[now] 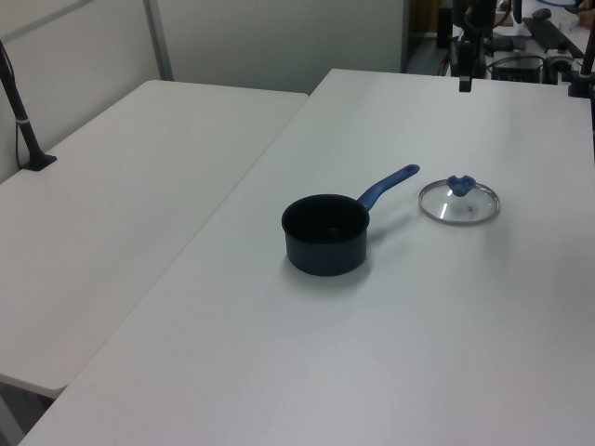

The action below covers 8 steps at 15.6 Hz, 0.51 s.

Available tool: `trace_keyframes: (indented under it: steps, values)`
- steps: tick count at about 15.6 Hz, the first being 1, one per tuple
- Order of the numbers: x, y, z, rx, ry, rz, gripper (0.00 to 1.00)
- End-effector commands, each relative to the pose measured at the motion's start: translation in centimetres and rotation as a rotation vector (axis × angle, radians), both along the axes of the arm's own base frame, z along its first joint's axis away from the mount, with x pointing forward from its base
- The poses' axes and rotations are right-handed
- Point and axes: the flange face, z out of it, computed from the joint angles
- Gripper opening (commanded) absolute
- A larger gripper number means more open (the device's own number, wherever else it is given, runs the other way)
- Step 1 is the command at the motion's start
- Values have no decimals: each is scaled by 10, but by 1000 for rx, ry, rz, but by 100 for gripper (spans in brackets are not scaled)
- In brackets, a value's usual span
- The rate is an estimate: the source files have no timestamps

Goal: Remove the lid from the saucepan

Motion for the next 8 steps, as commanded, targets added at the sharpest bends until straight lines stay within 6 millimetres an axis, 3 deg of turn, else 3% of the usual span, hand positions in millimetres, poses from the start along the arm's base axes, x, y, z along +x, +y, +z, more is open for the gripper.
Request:
trace_keyframes:
  steps: [1,4,8]
  values:
    - [3,-1,1,8,24,-22,100]
    - [7,6,-8,3,41,-7,100]
    - [9,3,-3,-4,32,-13,100]
